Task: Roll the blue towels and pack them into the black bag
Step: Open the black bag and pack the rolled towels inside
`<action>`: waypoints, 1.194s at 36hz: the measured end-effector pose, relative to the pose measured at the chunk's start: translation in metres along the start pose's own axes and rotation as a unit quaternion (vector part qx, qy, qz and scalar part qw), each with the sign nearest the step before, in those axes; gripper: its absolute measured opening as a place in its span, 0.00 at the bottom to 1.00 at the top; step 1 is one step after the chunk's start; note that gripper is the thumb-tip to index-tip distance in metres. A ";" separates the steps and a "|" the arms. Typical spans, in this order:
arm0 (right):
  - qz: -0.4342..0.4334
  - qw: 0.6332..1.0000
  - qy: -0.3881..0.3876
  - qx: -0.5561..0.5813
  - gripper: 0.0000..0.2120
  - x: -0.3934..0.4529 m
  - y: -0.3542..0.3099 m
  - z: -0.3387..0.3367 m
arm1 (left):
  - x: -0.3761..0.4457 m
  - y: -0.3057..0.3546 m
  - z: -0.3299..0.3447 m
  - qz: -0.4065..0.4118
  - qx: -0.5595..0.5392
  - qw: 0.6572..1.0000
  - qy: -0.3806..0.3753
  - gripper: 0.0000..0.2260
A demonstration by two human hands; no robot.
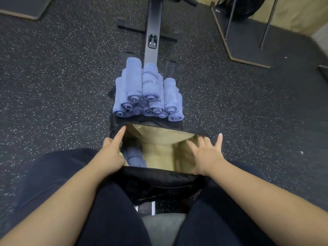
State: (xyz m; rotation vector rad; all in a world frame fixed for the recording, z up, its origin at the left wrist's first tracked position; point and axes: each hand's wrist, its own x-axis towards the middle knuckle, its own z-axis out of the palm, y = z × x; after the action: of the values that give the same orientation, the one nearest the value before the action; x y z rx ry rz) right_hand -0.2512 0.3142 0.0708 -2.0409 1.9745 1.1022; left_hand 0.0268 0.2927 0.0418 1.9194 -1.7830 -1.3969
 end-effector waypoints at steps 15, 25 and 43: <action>0.026 0.998 0.057 -0.021 0.56 -0.037 0.014 -0.042 | -0.032 0.001 -0.009 0.018 -0.009 0.999 0.025 0.47; 0.057 0.993 0.100 -0.019 0.56 -0.037 0.027 -0.046 | -0.029 0.009 0.003 0.045 0.009 0.998 0.040 0.45; -0.003 0.984 0.178 0.018 0.50 -0.019 0.006 -0.025 | -0.011 -0.013 0.010 0.060 0.043 0.997 0.034 0.51</action>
State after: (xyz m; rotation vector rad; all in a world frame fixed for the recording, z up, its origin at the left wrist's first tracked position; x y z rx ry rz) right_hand -0.2448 0.3156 0.1016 -2.3575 2.1175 0.7322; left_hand 0.0305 0.3102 0.0338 1.8423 -1.9217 -1.2193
